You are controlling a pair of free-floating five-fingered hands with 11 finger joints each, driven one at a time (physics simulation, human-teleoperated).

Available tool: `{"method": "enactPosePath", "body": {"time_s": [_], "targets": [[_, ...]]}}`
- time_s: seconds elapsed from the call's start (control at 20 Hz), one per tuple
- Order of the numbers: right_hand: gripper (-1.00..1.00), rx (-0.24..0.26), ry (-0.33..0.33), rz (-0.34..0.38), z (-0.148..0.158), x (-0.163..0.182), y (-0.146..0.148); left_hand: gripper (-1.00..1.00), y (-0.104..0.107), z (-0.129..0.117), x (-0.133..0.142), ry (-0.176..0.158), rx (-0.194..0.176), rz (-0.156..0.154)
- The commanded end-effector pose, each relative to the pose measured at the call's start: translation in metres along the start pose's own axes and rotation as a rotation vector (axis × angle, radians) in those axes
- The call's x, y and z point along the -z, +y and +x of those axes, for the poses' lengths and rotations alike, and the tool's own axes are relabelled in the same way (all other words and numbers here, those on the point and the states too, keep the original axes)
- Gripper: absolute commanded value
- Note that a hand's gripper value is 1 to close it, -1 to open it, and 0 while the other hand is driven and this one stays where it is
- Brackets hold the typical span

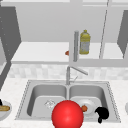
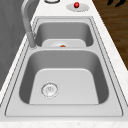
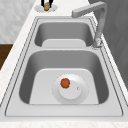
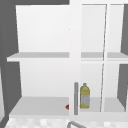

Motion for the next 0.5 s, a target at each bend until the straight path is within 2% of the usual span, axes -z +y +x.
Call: {"method": "enactPosePath", "body": {"time_s": [0.0,0.2,0.45], "targets": [[0.0,0.0,0.0,0.0,0.0,0.0,0.0,1.0,0.01,-0.001,0.01,-0.006,-0.001,-0.007],[0.0,0.0,0.0,0.0,0.0,0.0,0.0,1.0,0.022,-0.001,0.024,-0.017,0.0,-0.012],[0.0,0.0,0.0,0.0,0.0,0.0,0.0,1.0,0.033,-0.001,0.053,-0.002,0.0,-0.028]]}}
